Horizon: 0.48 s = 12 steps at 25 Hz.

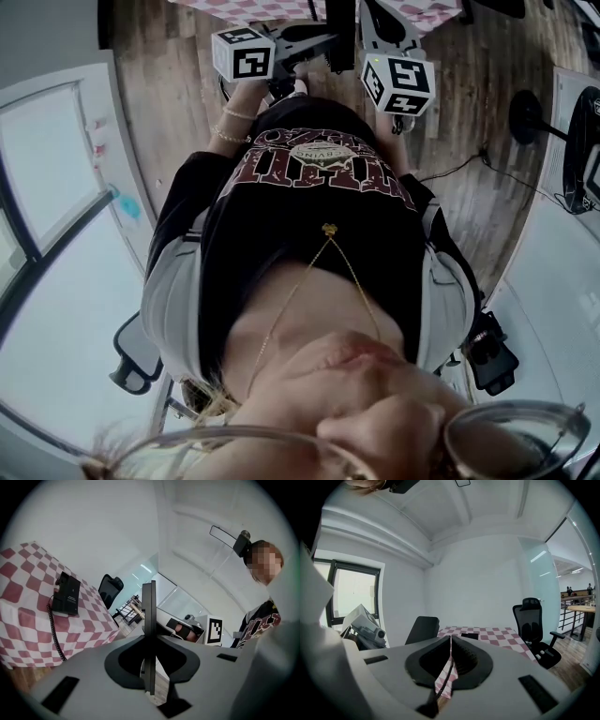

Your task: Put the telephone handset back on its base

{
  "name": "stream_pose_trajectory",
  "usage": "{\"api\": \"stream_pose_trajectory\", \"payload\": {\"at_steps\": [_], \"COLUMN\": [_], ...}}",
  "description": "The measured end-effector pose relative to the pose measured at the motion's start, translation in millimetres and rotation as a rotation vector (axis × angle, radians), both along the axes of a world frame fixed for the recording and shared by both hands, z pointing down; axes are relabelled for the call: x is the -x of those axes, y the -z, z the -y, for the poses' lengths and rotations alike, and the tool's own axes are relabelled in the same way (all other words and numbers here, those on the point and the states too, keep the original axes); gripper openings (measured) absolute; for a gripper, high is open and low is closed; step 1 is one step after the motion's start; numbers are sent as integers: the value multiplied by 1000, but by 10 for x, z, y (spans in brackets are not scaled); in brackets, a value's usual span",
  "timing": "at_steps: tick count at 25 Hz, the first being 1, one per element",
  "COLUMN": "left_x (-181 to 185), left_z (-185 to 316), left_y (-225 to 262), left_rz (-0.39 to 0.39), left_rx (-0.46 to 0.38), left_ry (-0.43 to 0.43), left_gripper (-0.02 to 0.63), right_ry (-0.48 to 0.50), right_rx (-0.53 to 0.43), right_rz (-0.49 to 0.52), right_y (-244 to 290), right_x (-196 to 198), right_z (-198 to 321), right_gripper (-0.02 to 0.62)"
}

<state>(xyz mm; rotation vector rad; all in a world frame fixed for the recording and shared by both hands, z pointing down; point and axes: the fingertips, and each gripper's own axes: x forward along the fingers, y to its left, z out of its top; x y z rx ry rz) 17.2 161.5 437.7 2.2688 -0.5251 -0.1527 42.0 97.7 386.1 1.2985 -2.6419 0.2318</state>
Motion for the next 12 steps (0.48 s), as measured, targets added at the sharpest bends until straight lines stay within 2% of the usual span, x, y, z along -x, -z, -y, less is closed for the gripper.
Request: {"api": "stream_pose_trajectory", "payload": {"at_steps": [4,12], "left_x": [58,98], "left_z": [0,122], "left_y": [-38,-72], "left_rz": [-3,-24], "left_rx": [15,50], "left_ry": [-23,-6], "left_gripper": [75,75], "right_ry": [-26,-37], "right_rx": [6,23], "right_rz": [-2,0], "right_y": [-48,-117], "right_x": [32,-22], "right_z": [-26,27], "right_gripper": [23,23]}}
